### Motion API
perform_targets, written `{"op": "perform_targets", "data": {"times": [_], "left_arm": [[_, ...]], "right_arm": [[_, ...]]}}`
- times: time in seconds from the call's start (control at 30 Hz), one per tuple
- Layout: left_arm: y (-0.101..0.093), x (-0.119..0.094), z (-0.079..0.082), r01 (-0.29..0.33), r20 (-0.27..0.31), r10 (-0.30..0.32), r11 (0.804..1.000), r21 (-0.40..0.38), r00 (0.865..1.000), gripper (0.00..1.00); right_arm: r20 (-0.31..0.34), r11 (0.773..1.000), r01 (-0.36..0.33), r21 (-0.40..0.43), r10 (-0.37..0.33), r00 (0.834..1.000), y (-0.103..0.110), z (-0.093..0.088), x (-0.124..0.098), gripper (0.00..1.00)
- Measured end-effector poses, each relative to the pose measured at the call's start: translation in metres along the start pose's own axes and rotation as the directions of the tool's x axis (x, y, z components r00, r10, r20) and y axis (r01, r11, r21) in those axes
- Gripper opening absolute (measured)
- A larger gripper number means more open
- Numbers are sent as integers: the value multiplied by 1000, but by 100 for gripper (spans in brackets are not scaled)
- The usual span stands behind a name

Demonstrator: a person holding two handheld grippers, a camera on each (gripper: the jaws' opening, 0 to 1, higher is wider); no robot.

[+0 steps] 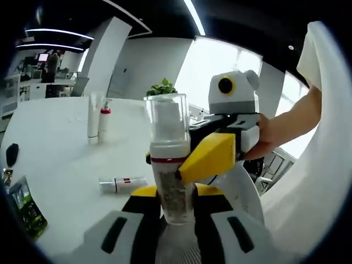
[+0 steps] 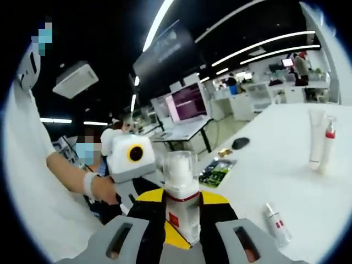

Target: Arrange the skincare products in the storage area until every visible bottle or jar stands upright without overlapping.

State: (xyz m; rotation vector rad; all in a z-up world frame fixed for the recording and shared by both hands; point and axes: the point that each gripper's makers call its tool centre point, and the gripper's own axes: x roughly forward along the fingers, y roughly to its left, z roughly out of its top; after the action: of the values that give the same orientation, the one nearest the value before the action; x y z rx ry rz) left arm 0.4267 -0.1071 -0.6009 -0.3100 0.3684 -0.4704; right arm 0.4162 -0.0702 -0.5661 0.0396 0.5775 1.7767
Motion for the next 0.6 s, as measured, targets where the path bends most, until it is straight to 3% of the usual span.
{"op": "perform_targets", "data": {"times": [0.2,0.33,0.53,0.6], "left_arm": [[4,4,-4,-27,-18,27,1000,-8,999,15],[14,4,-10,-78,-47,79,997,13,996,15],[32,4,-21,-173,-96,175,984,30,980,15],[39,5,-22,-200,-101,203,979,39,974,15]], "right_arm": [[4,1000,23,-7,-23,1000,0,-2,2,19],[-24,997,68,-28,-68,997,-7,-6,3,19],[-106,984,166,-57,-171,980,-17,-19,10,18],[-152,976,198,-92,-210,966,-21,-25,11,18]]}}
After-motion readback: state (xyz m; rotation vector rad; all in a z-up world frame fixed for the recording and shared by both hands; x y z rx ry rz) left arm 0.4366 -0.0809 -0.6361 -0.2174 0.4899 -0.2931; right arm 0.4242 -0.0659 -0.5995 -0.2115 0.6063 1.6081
